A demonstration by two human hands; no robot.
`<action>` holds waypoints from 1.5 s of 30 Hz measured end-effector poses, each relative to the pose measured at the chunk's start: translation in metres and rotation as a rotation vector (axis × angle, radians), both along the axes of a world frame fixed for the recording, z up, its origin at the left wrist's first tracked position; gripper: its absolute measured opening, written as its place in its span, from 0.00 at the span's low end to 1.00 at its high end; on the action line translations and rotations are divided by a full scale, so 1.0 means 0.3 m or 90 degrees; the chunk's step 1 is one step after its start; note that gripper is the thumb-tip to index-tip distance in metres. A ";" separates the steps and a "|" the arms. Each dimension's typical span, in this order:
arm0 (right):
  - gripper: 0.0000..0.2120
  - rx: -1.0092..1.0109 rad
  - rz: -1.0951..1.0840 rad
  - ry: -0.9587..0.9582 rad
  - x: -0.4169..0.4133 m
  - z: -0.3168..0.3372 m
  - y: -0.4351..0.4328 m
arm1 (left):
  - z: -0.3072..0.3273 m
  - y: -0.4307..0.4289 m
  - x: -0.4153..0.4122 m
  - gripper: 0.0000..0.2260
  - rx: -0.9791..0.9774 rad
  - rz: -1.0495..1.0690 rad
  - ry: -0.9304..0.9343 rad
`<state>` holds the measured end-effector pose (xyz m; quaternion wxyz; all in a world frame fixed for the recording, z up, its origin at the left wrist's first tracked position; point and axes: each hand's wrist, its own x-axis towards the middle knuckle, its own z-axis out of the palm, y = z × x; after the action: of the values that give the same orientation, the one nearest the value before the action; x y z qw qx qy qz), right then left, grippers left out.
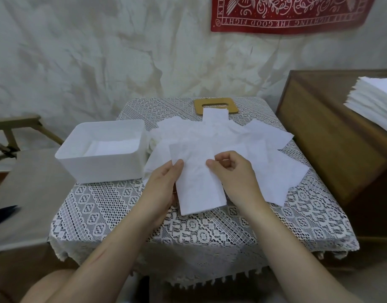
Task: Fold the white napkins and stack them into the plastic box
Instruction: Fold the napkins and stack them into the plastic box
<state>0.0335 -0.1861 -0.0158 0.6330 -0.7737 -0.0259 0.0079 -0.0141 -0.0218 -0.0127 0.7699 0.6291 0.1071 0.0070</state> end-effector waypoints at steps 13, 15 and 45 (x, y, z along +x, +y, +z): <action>0.06 0.069 0.116 0.025 -0.003 -0.010 -0.006 | -0.015 0.020 0.007 0.12 0.002 -0.025 -0.010; 0.06 0.079 0.110 0.014 -0.009 -0.006 -0.007 | -0.017 0.017 0.009 0.12 -0.001 -0.030 0.005; 0.24 -0.272 -0.099 -0.054 0.096 0.027 -0.189 | -0.034 0.050 0.042 0.08 0.100 0.052 0.025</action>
<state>0.0623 -0.2429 -0.0077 0.4515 -0.8896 0.0097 -0.0683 -0.0016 -0.0068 -0.0229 0.7151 0.6826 0.1467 0.0348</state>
